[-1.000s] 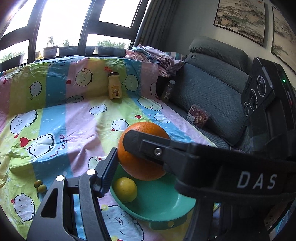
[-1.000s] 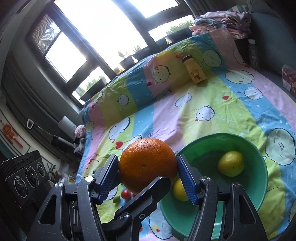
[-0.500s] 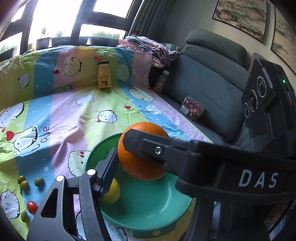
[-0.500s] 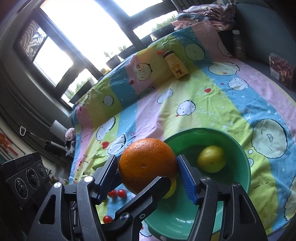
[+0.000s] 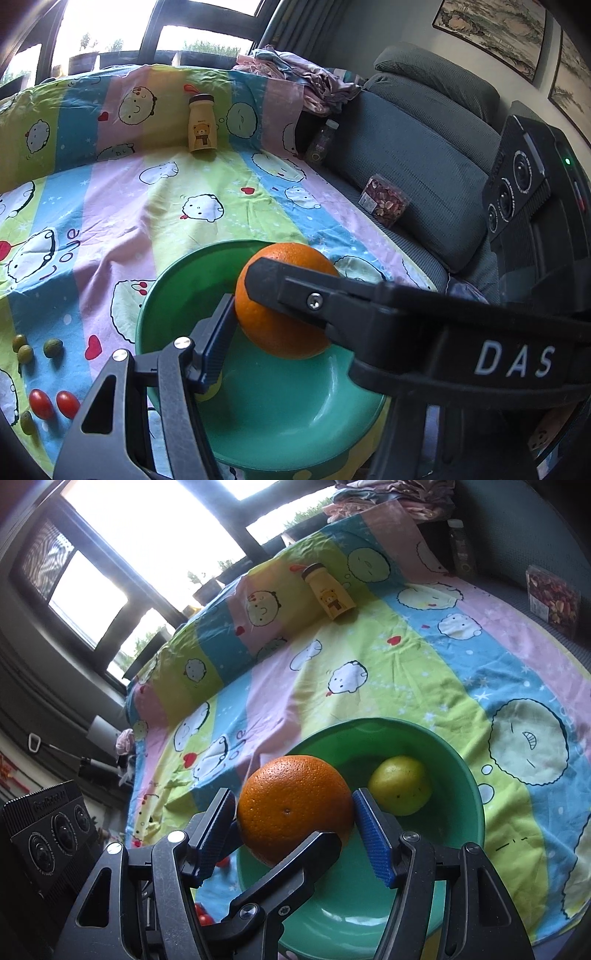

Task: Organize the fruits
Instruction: 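Lower the orange into the basin and open the right tool, then withdraw the right tool from the basin toward the tomatoes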

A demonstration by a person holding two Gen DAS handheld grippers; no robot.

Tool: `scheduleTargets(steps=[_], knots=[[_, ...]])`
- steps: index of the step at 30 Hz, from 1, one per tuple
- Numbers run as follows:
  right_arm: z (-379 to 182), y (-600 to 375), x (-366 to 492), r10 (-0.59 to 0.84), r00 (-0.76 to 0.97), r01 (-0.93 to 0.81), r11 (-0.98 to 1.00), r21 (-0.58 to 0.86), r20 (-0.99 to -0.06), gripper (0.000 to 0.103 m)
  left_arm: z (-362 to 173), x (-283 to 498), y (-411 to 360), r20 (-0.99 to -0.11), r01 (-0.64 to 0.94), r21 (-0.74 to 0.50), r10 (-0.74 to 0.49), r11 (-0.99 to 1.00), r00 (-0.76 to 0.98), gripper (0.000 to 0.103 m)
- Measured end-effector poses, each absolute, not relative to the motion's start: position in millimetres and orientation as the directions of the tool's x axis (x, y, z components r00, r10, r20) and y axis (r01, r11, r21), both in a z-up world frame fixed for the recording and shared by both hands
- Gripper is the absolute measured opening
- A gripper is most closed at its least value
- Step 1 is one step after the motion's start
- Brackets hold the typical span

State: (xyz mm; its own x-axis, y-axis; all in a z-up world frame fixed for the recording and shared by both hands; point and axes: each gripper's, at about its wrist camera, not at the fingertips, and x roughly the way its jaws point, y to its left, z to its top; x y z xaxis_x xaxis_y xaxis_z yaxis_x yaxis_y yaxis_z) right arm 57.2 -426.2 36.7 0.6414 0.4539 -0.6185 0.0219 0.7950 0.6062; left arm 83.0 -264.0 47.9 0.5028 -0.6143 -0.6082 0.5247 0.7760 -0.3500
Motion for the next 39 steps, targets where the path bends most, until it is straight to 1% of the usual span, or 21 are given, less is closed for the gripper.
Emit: scheduleTargets(steps=[18,22,24,25,32,34,39], knots=[[10,-429,71,0.453,0.568,0.073,0.804,0.59,-0.687,0.068,20,96,-269,-0.665,0.474,-0.411,-0.612,0.778,0.428,0.061],[10,-426,72,0.405,0.563,0.095,0.834,0.543,-0.721,0.068,12,97,-269,-0.677,0.449,-0.433,-0.611,0.781,0.411,0.06],[11,-424,72,0.373,0.563,0.11,0.851,0.514,-0.737,0.068,17,93,-265,-0.658,0.456,-0.427,-0.614,0.781,0.435,0.059],[12,-424,71,0.359,0.567,0.114,0.857,0.503,-0.741,0.068,21,91,-262,-0.652,0.459,-0.417,-0.61,0.784,0.451,0.061],[31,-421,61,0.309,0.623,0.12,0.87,0.479,-0.719,0.068,43,77,-223,-0.621,0.43,-0.41,-0.592,0.804,0.514,0.067],[37,-417,57,0.321,0.636,0.104,0.866,0.49,-0.702,0.068,49,70,-206,-0.611,0.407,-0.398,-0.568,0.822,0.551,0.069],[58,-395,51,0.359,0.674,0.025,0.863,0.505,-0.646,0.068,58,58,-159,-0.626,0.346,-0.334,-0.48,0.877,0.614,0.073]])
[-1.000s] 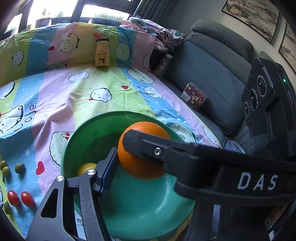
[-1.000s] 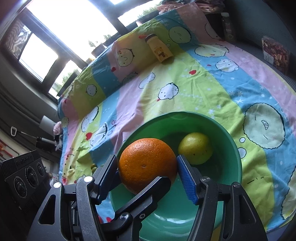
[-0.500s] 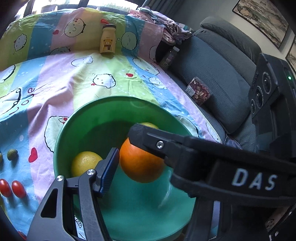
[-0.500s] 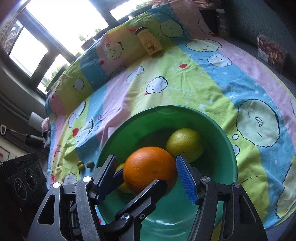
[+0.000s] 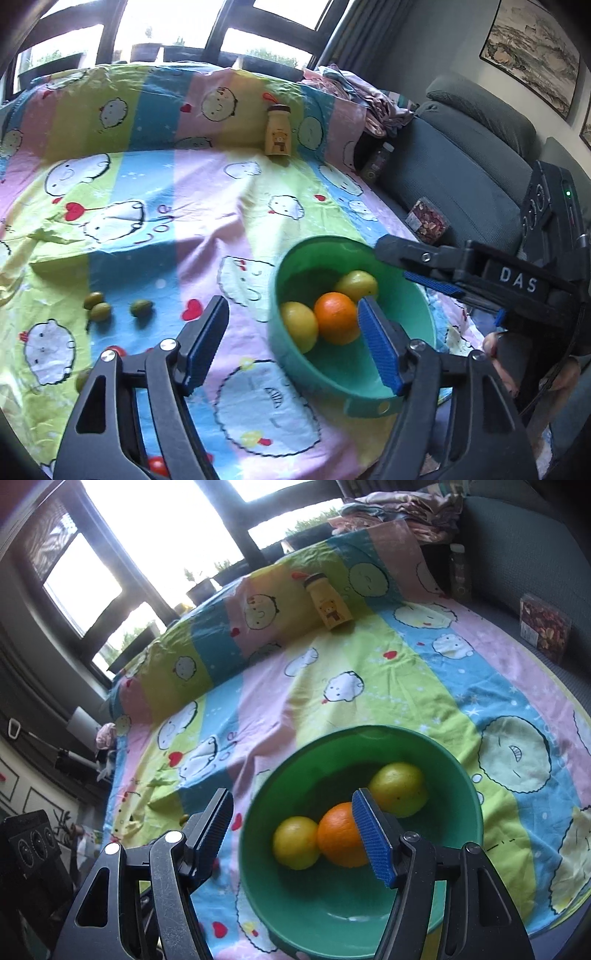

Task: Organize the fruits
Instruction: 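Withdraw the right tool from the basin toward the tomatoes, then close the right tool on a red tomato while the left tool grasps another tomato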

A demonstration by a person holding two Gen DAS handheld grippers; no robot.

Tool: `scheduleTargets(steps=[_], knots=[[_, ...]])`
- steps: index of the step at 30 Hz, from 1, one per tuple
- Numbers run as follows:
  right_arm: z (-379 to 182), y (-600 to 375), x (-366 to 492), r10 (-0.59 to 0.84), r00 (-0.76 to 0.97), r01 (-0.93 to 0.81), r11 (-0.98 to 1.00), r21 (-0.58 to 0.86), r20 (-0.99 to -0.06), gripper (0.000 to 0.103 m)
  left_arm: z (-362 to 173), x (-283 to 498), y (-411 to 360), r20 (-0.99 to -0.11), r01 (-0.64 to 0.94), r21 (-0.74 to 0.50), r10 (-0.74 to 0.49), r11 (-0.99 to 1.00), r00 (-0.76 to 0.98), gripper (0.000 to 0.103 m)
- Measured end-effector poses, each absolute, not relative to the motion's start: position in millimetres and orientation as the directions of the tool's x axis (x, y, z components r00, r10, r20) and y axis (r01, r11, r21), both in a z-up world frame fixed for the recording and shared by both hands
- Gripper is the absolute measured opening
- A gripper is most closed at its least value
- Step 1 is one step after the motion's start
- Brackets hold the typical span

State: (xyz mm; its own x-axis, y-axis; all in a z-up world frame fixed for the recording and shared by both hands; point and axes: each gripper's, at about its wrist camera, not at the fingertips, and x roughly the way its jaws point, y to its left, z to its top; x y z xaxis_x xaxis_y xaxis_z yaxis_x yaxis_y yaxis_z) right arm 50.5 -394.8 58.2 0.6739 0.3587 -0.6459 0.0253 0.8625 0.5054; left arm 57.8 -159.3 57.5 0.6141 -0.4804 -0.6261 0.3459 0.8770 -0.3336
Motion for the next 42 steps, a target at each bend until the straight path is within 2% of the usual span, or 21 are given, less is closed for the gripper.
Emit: scheduleTargets(steps=[8,11,18,24,26,30,31,35,39,42], knots=[[64,-334,58,0.491,0.624,-0.121,0.829,0.546,-0.608,0.068,45,45,-76,-0.66,0.213,-0.225,-0.309,0.951,0.685,0.078],[59,-309,65,0.549,0.573,-0.167,0.805,0.569,-0.608,0.068,30,50,-45,-0.674,0.132,-0.242,-0.264,0.961,0.689,0.078],[39,-250,76,0.549,0.486,-0.215,0.829,0.516,-0.68,0.068,-8,56,-9,-0.705,0.07,-0.33,-0.295,0.941,0.645,0.077],[17,-222,84,0.535,0.424,-0.216,0.843,0.492,-0.73,0.067,-17,63,-20,-0.721,0.124,-0.325,-0.331,0.937,0.609,0.07],[10,-220,87,0.525,0.411,-0.197,0.849,0.49,-0.745,0.062,-21,67,-24,-0.723,0.136,-0.341,-0.353,0.93,0.594,0.065],[-3,-220,94,0.505,0.388,-0.155,0.86,0.485,-0.771,0.044,-26,75,-34,-0.729,0.183,-0.339,-0.38,0.923,0.569,0.056],[-6,-219,96,0.497,0.384,-0.148,0.865,0.48,-0.778,0.041,-28,77,-36,-0.733,0.189,-0.339,-0.385,0.922,0.561,0.055],[-16,-218,101,0.47,0.367,-0.122,0.88,0.46,-0.803,0.04,-34,82,-43,-0.746,0.205,-0.338,-0.394,0.919,0.537,0.053],[-26,-217,106,0.47,0.341,-0.106,0.88,0.464,-0.814,0.04,-37,87,-48,-0.753,0.219,-0.341,-0.406,0.914,0.518,0.047],[-29,-215,107,0.46,0.337,-0.108,0.886,0.452,-0.822,0.031,-41,89,-50,-0.759,0.225,-0.34,-0.408,0.913,0.507,0.046]])
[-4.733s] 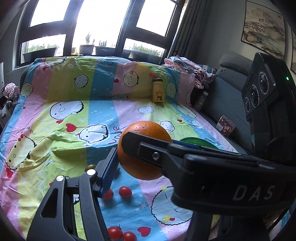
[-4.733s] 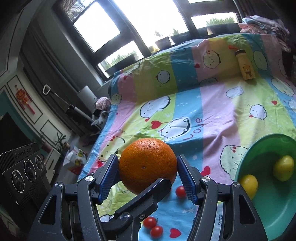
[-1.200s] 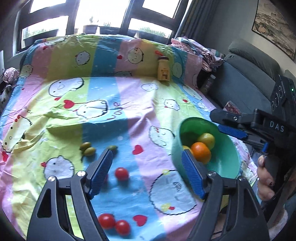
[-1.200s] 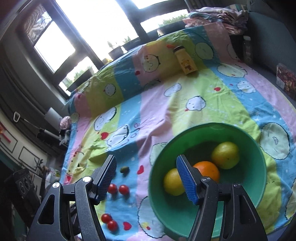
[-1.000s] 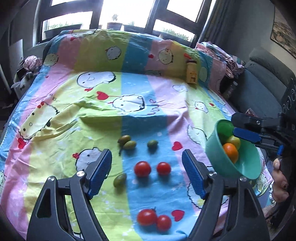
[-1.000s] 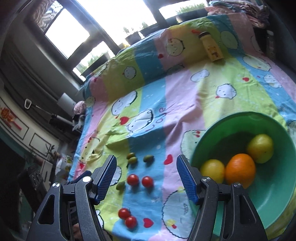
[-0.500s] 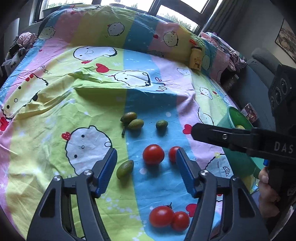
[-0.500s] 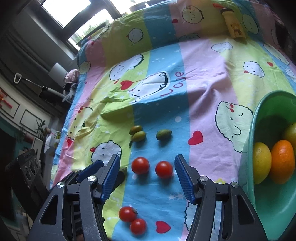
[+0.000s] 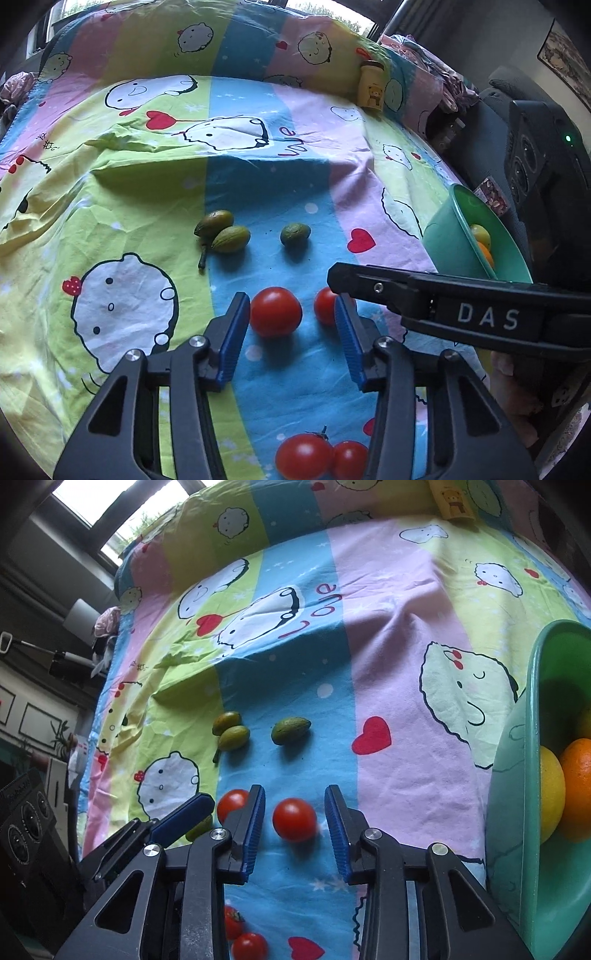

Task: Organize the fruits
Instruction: 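Close the right tool on a red tomato while the left tool grasps another tomato, then lift and carry both tomatoes in the two tools over the green basin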

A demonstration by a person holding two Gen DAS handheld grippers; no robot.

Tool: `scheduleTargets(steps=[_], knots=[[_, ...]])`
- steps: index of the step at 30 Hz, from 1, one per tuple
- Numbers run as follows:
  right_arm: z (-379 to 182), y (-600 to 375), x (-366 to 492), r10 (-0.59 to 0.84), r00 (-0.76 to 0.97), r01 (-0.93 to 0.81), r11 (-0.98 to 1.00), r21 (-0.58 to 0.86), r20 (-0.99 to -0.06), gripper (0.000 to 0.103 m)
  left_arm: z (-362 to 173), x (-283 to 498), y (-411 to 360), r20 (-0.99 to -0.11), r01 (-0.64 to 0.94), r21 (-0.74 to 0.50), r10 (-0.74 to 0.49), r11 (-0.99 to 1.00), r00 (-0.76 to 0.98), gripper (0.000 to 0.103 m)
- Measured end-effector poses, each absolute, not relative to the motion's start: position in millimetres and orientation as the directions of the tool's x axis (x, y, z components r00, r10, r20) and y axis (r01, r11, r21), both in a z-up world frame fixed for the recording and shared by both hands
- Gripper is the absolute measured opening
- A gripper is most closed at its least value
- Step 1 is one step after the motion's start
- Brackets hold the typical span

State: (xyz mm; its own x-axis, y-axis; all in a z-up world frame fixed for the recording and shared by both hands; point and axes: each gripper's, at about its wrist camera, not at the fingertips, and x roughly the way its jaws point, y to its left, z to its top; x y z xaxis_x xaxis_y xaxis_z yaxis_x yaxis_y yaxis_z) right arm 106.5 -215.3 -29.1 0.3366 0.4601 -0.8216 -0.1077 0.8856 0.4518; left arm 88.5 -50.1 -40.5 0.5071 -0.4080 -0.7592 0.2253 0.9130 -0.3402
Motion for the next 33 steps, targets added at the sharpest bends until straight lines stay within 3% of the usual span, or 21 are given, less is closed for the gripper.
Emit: scheduleTargets(steps=[16,33], knots=[[-43,-208,107,0.477,0.282,-0.11,0.878,0.466,-0.832,0.03,-56,96,-48,-0.791,0.169,-0.342,-0.38,0.924,0.479,0.031],[-41,-205,106,0.463,0.299,-0.114,0.885,0.451,-0.834,0.029,-49,89,-40,-0.779,0.139,-0.32,-0.344,0.937,0.524,0.032]])
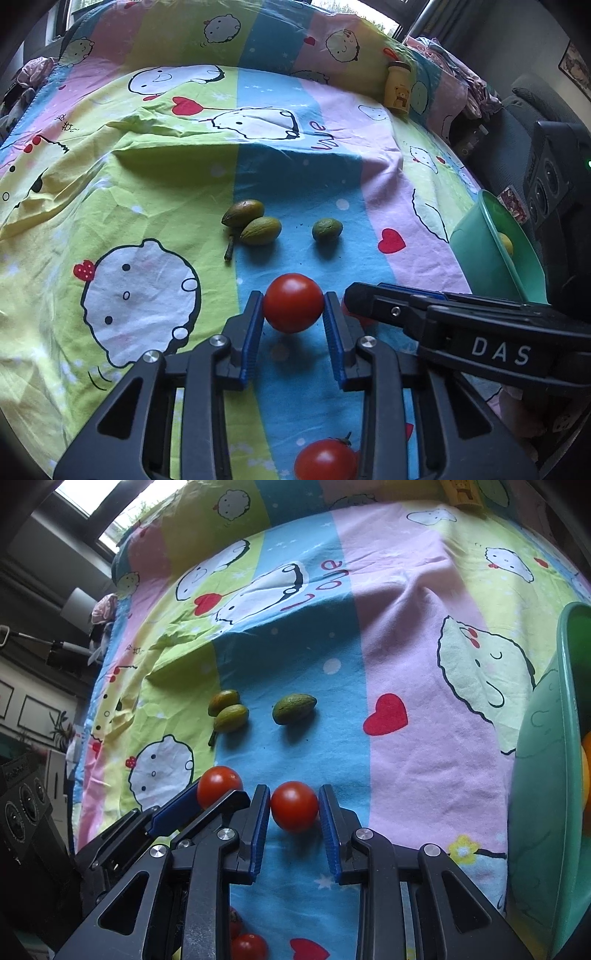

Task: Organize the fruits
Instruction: 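Lift and carry both tomatoes in the two tools over the green basin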

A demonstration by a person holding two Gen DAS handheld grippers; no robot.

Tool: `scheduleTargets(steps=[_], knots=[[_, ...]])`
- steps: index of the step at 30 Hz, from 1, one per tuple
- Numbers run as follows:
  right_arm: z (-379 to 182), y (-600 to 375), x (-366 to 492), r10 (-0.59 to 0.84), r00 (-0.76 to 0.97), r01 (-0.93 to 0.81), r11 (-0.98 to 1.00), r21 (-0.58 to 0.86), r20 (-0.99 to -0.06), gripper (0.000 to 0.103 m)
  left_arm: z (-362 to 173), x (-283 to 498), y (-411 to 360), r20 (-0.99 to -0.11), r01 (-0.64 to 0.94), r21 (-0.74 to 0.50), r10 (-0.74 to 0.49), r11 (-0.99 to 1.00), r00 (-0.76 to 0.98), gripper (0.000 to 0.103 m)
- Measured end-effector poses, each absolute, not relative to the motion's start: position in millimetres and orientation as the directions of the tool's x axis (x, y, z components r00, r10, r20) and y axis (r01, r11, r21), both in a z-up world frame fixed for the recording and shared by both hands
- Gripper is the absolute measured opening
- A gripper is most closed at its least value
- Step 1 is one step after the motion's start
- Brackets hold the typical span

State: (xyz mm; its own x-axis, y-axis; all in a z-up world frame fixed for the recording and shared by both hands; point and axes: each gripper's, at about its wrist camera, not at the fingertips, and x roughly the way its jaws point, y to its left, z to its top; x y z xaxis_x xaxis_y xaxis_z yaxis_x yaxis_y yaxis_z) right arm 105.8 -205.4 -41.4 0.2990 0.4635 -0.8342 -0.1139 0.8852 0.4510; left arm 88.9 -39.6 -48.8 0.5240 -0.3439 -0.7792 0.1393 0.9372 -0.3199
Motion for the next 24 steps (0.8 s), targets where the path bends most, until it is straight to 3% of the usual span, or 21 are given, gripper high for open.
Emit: scheduleTargets(steps=[24], knots=[[-38,-204,104,0.453,0.31,-0.125,0.891,0.437,-0.836,0.027,-23,68,-6,-0.708,0.068,-0.391,-0.347,0.918,0.615,0.032]])
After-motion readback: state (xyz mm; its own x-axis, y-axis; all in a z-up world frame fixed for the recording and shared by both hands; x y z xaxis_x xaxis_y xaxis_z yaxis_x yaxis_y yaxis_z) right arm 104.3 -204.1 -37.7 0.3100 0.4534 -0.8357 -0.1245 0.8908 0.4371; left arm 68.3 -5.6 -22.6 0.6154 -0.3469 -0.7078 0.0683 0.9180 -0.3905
